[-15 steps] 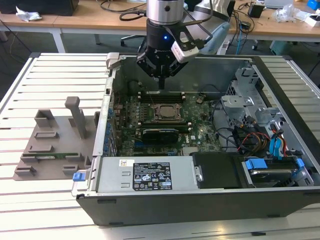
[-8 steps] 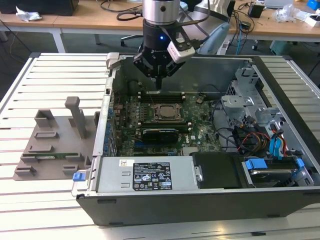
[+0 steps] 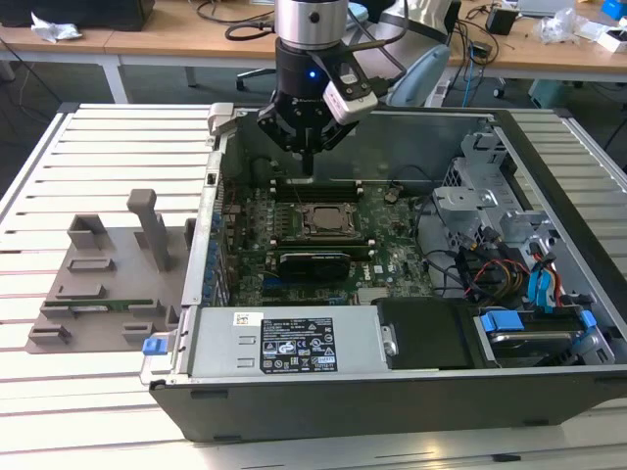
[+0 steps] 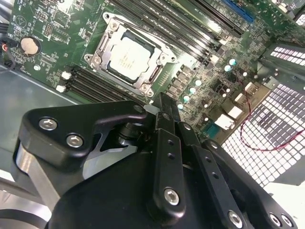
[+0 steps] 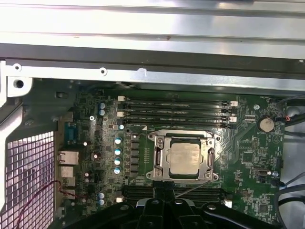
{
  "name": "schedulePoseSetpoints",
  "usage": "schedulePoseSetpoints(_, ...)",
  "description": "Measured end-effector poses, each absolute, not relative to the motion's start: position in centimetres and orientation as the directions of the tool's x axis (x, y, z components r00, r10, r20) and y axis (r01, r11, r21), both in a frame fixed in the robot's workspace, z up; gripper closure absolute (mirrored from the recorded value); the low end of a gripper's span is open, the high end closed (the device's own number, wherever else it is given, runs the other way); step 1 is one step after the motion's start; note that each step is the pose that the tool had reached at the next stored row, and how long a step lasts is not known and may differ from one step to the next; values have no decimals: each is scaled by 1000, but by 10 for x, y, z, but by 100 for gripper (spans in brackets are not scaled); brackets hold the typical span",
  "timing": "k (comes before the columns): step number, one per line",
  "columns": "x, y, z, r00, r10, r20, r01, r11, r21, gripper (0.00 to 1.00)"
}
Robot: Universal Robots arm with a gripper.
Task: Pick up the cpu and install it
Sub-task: 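Install the first cpu locking lever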
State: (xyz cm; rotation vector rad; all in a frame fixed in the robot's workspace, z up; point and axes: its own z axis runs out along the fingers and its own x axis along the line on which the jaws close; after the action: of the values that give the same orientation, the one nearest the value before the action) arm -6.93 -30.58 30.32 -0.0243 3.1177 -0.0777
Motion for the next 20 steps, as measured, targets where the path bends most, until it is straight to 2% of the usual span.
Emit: schedulePoseSetpoints(20, -86, -303, 299, -1000, -16, -22, -15, 999, -50, 89)
